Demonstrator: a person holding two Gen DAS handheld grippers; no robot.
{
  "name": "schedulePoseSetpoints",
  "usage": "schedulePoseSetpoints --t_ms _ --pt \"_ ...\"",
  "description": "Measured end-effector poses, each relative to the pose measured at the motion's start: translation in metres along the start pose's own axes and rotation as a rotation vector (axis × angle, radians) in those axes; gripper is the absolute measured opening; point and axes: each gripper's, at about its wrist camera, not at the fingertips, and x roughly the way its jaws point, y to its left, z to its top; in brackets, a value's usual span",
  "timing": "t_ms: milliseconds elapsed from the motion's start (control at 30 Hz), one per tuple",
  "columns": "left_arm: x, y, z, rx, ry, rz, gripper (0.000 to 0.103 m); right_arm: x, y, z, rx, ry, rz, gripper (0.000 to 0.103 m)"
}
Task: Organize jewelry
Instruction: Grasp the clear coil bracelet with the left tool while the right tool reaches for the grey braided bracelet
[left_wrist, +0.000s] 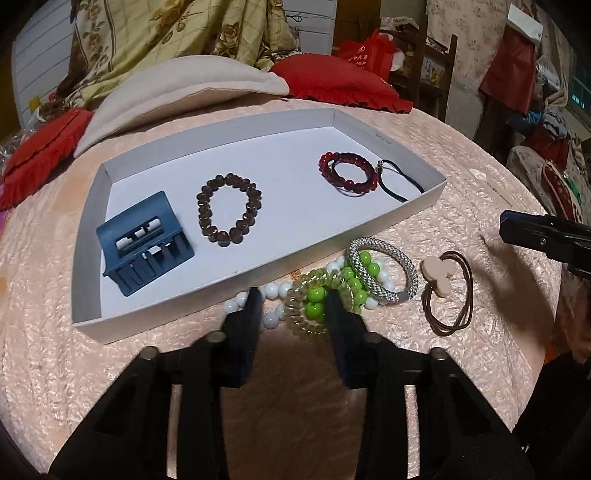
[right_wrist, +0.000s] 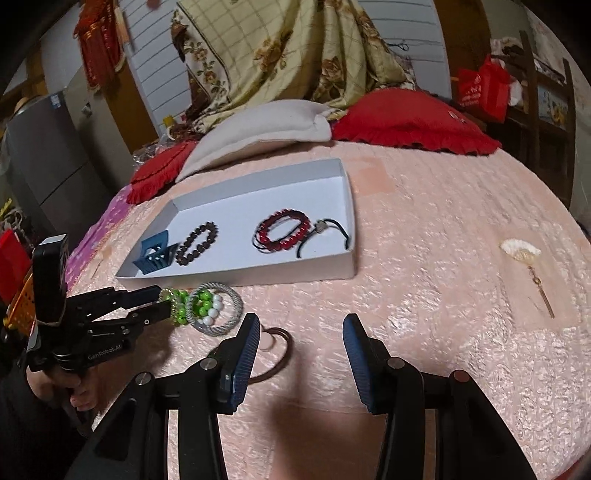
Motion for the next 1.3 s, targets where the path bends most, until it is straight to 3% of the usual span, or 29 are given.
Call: schedulePoseSetpoints --t_ms 100,433,667,867,967,1133,1300 --pt "-0.003 -0.002 0.0 0.006 -0.009 -0.005 0.009 0.001 -0.002 -0.002 0.001 0.018 0.007 0.045" --pt "-0.025 0.003 -0.005 -0.004 -0.04 -0.052 0.008 0.007 0.004 -0.014 -0.043 0.069 0.014 0.045" --pt "-0.054 0.03 -0.013 -0.09 -0.066 -0.013 0.008 0.01 0.014 -0.015 -0.081 0.08 0.054 0.045" --pt "-0.048 0.042 -0.013 -0.149 -0.029 0.029 0.008 0.016 0.039 -0.018 -0.18 0.093 0.101 0.045" --pt "-0.051 0.04 -0.011 -0.155 -0.043 0.018 0.008 0.018 0.061 -0.01 -0.231 0.033 0.169 0.045" --pt "-0.051 0.04 -0.011 -0.151 -0.036 -0.003 0.008 0.043 0.097 -0.007 -0.341 0.046 0.206 0.045" --pt "-0.053 0.045 -0.013 -0.173 -0.04 -0.023 0.008 0.064 0.117 -0.008 -0.438 0.053 0.173 0.03"
